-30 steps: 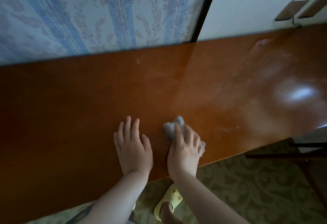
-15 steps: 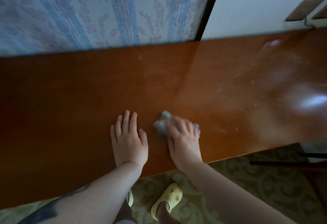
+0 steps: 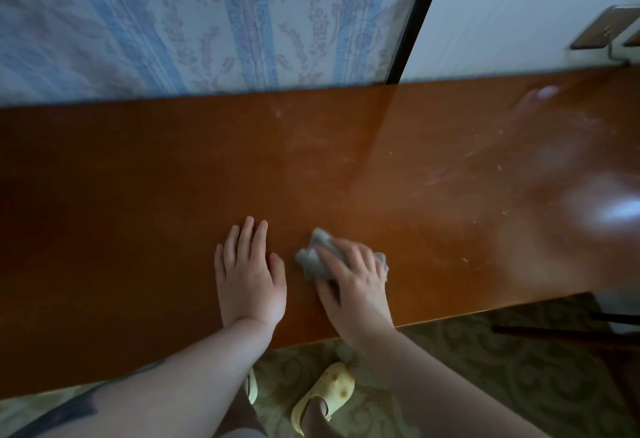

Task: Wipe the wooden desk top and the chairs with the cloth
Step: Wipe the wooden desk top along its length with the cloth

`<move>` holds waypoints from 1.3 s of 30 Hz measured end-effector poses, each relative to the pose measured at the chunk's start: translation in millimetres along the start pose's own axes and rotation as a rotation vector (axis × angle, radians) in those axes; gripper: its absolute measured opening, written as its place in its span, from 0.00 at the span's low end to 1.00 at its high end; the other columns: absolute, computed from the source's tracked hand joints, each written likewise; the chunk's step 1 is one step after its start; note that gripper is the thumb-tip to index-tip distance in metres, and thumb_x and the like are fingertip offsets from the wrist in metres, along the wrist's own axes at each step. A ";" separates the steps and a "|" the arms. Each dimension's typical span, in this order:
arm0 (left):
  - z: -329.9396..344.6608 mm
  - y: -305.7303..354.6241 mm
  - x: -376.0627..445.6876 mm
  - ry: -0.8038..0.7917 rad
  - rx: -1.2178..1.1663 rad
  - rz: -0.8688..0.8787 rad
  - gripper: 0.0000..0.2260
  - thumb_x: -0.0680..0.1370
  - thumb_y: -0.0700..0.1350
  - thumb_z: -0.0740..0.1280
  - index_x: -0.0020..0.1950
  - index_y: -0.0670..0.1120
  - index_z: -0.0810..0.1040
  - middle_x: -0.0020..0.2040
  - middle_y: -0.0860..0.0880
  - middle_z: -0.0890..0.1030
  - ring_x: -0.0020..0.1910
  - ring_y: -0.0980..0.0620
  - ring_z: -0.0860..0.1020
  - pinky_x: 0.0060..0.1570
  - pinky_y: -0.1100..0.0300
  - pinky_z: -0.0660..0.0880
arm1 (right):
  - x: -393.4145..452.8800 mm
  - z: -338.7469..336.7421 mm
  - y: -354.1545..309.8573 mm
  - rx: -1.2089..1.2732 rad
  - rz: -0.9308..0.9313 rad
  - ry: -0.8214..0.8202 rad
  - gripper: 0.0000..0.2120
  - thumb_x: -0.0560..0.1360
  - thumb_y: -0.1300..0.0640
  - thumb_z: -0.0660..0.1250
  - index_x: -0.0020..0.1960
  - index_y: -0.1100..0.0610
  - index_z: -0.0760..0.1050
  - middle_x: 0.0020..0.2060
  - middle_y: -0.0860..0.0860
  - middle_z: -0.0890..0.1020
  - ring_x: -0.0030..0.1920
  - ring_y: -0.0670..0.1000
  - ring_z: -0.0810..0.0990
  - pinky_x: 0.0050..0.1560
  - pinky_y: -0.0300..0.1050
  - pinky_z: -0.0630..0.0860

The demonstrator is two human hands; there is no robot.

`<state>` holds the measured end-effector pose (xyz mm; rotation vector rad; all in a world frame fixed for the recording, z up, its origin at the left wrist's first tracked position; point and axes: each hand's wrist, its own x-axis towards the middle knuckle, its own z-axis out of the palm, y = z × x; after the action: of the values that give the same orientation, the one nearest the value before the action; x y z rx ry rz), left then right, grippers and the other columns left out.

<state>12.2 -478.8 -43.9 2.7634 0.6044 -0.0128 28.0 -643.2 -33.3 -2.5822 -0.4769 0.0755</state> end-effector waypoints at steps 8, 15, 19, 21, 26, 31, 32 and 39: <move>0.4 0.3 0.0 0.004 0.005 -0.015 0.23 0.81 0.51 0.55 0.76 0.53 0.61 0.77 0.52 0.59 0.77 0.50 0.53 0.76 0.50 0.47 | 47.3 -10.9 49.4 -0.007 0.170 0.281 0.08 0.72 0.56 0.73 0.51 0.56 0.84 0.55 0.54 0.78 0.57 0.57 0.69 0.54 0.54 0.66; 1.2 -0.3 1.0 0.022 -0.025 0.002 0.22 0.80 0.49 0.58 0.75 0.52 0.63 0.77 0.52 0.62 0.76 0.49 0.55 0.75 0.49 0.50 | 35.4 7.5 5.4 0.005 -0.314 -0.022 0.15 0.75 0.54 0.64 0.61 0.52 0.79 0.56 0.50 0.76 0.56 0.52 0.69 0.54 0.47 0.63; 3.2 0.0 0.8 0.041 -0.024 -0.001 0.22 0.80 0.50 0.55 0.75 0.52 0.64 0.76 0.52 0.62 0.76 0.50 0.56 0.75 0.49 0.50 | 56.2 -17.2 56.3 -0.072 -0.301 0.029 0.15 0.73 0.56 0.66 0.58 0.54 0.80 0.54 0.53 0.77 0.54 0.57 0.72 0.50 0.55 0.72; 3.4 -0.5 1.2 0.044 -0.026 0.004 0.22 0.80 0.49 0.55 0.75 0.52 0.64 0.76 0.52 0.63 0.76 0.49 0.56 0.75 0.49 0.49 | 82.2 -7.4 43.5 -0.050 0.065 0.202 0.14 0.72 0.60 0.68 0.57 0.56 0.80 0.54 0.54 0.77 0.54 0.59 0.72 0.52 0.56 0.71; 3.6 -1.4 0.9 0.100 -0.148 -0.032 0.22 0.80 0.43 0.59 0.74 0.48 0.65 0.75 0.50 0.64 0.76 0.51 0.58 0.75 0.50 0.52 | 86.4 25.0 -24.3 -0.039 0.105 0.141 0.17 0.74 0.58 0.67 0.62 0.51 0.77 0.62 0.52 0.75 0.61 0.58 0.70 0.58 0.53 0.65; 4.1 -2.1 -0.2 0.180 -0.238 -0.080 0.21 0.81 0.47 0.52 0.73 0.47 0.66 0.74 0.49 0.66 0.76 0.50 0.59 0.75 0.50 0.52 | 51.8 -15.9 43.2 -0.149 -0.494 -0.165 0.18 0.75 0.53 0.58 0.64 0.48 0.75 0.62 0.49 0.74 0.61 0.54 0.69 0.58 0.54 0.66; 4.2 -1.8 -0.1 0.181 -0.234 -0.079 0.21 0.81 0.48 0.51 0.73 0.48 0.66 0.74 0.49 0.66 0.76 0.50 0.59 0.75 0.50 0.52 | 57.6 -20.3 54.9 -0.138 -0.373 -0.099 0.18 0.75 0.54 0.57 0.63 0.48 0.75 0.61 0.51 0.74 0.61 0.56 0.70 0.57 0.57 0.68; 0.9 -2.7 -0.9 0.239 -0.383 -0.099 0.22 0.81 0.50 0.49 0.72 0.45 0.68 0.73 0.47 0.68 0.74 0.49 0.61 0.75 0.48 0.53 | 54.1 33.4 -48.4 -0.097 0.069 0.100 0.18 0.72 0.55 0.64 0.62 0.49 0.75 0.61 0.51 0.75 0.61 0.58 0.70 0.57 0.55 0.67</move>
<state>10.3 -477.1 -45.5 2.3777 0.7190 0.3754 58.5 -569.3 -36.5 -2.6824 -0.3634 -0.0547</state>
